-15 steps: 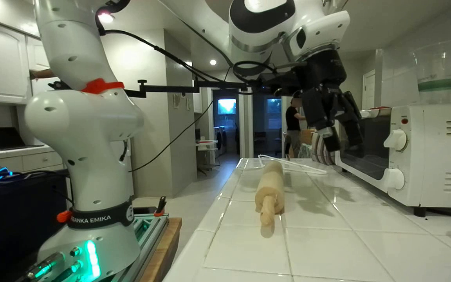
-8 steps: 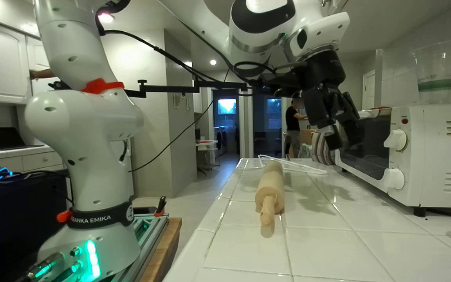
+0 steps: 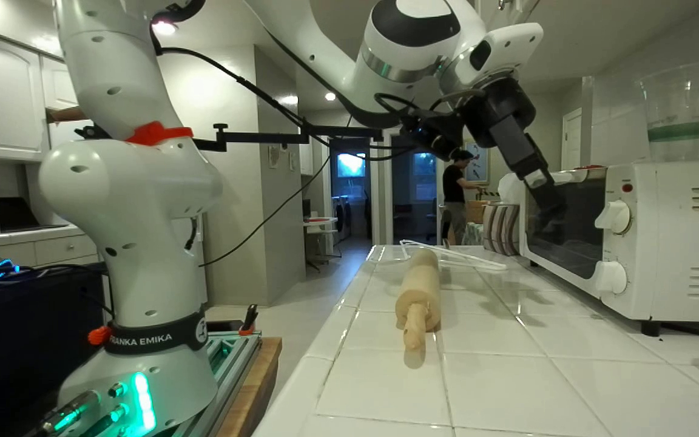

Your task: Turn the bottom knob of the microwave to the right

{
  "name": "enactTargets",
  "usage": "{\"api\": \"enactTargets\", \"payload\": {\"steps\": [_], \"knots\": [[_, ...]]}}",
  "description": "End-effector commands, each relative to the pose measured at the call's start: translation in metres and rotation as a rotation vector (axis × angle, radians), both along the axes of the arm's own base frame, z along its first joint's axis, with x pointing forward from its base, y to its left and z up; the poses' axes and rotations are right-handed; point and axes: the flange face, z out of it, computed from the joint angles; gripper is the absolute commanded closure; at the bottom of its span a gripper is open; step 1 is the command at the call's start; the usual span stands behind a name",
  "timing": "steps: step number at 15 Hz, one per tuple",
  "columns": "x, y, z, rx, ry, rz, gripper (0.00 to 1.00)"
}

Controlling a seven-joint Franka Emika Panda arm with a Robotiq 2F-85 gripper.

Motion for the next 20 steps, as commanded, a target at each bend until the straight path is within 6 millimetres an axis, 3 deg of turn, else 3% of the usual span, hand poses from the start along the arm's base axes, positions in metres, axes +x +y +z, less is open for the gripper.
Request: {"api": "enactTargets", "payload": {"steps": [1, 15, 20], "knots": [[0.014, -0.008, -0.001, -0.063, 0.001, 0.060, 0.00], [0.042, -0.011, -0.042, 0.075, -0.050, 0.234, 0.00], [0.046, -0.014, -0.045, 0.125, -0.026, 0.310, 0.00]]}}
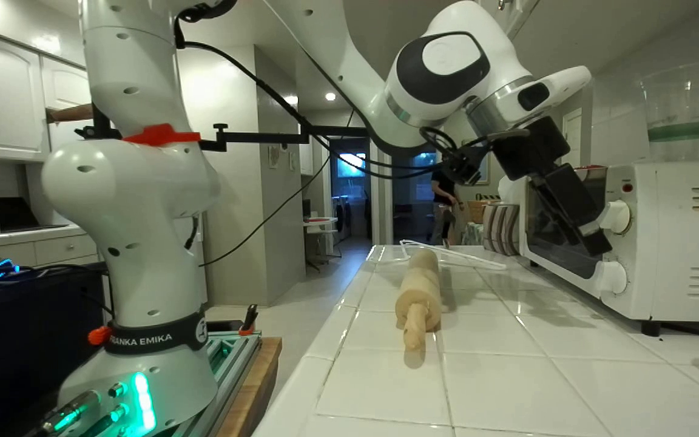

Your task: Turn the bottom knob of the microwave to the right

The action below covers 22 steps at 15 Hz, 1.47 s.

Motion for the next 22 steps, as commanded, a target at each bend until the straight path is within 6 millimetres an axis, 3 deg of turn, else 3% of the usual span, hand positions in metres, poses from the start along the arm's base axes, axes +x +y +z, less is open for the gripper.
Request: {"api": "enactTargets", "payload": {"steps": [1, 2, 4, 8, 11, 12, 16, 19, 22], "knots": [[0.011, -0.005, 0.000, 0.020, 0.011, 0.069, 0.02], [0.012, -0.006, 0.001, 0.025, 0.010, 0.078, 0.12], [0.015, -0.010, 0.002, 0.026, 0.012, 0.092, 0.20], [0.019, -0.020, 0.002, 0.021, 0.012, 0.110, 0.21], [0.024, -0.022, -0.001, 0.034, 0.013, 0.132, 0.37], [0.025, -0.021, -0.001, 0.040, 0.016, 0.139, 0.32], [0.028, -0.010, 0.002, 0.083, 0.020, 0.177, 0.30], [0.030, -0.011, 0.002, 0.083, 0.042, 0.183, 0.21], [0.028, -0.013, 0.001, 0.086, 0.078, 0.174, 0.22]]}}
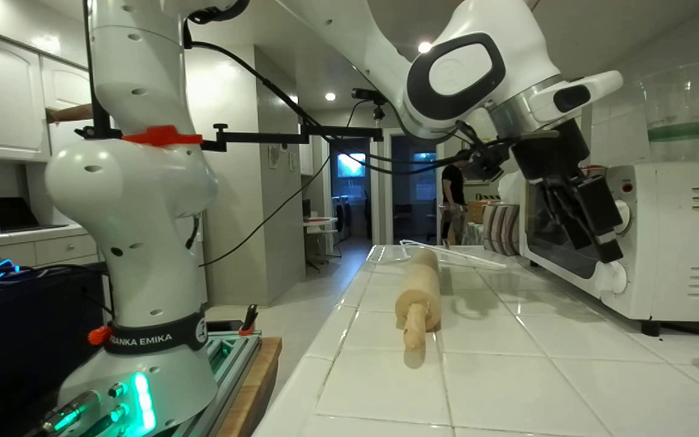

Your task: Turn the bottom knob of the microwave to the right

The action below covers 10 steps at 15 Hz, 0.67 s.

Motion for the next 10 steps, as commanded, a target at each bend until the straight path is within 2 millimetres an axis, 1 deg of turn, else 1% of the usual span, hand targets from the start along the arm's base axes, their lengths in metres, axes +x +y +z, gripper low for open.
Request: {"api": "enactTargets", "payload": {"steps": [1, 2, 3, 4, 6, 7, 8, 9, 10], "knots": [[0.006, -0.006, 0.000, 0.004, 0.050, 0.004, 0.25], [0.005, -0.007, -0.001, 0.006, 0.067, -0.002, 0.25], [0.005, -0.008, -0.003, 0.008, 0.078, -0.006, 0.32], [0.005, -0.010, -0.004, 0.002, 0.082, -0.006, 0.32], [0.007, -0.013, -0.004, 0.002, 0.069, -0.007, 0.36], [0.007, -0.015, -0.004, -0.002, 0.068, -0.007, 0.39], [0.008, -0.017, -0.006, -0.011, 0.067, -0.011, 0.47], [0.008, -0.018, -0.006, -0.015, 0.066, -0.008, 0.48], [0.009, -0.018, -0.007, -0.014, 0.066, -0.010, 0.52]]}}
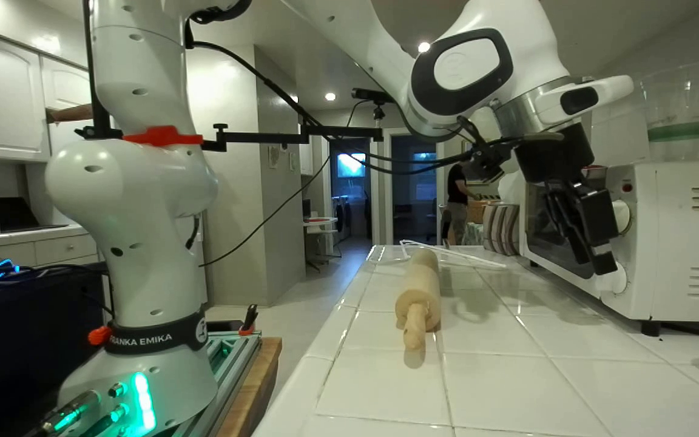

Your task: Turn the bottom knob of the microwave to the right

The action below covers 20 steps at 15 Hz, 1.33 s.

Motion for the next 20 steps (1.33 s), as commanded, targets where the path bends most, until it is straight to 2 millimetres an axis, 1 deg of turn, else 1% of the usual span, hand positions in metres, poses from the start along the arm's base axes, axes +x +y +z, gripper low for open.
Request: {"api": "enactTargets", "payload": {"steps": [1, 2, 4, 5, 8, 10, 11, 13, 15, 16, 19, 20], "knots": [[0.0105, -0.0082, -0.0020, -0.017, -0.002, 0.007, 0.50], [0.0116, -0.0089, -0.0027, -0.019, -0.009, 0.007, 0.51], [0.0143, -0.0095, -0.0034, -0.021, -0.027, 0.008, 0.48], [0.0160, -0.0101, -0.0045, -0.021, -0.034, 0.007, 0.49], [0.0183, -0.0086, -0.0077, -0.014, -0.032, 0.013, 0.67], [0.0183, -0.0067, -0.0083, -0.012, -0.021, 0.016, 0.63], [0.0186, -0.0062, -0.0081, -0.013, -0.019, 0.018, 0.67], [0.0189, -0.0055, -0.0084, -0.012, -0.015, 0.018, 0.67], [0.0182, -0.0056, -0.0082, -0.007, -0.009, 0.015, 0.70], [0.0180, -0.0049, -0.0084, -0.001, -0.009, 0.013, 0.78], [0.0162, -0.0050, -0.0096, 0.008, 0.001, 0.007, 0.90], [0.0143, -0.0065, -0.0102, 0.014, 0.013, 0.002, 0.98]]}}
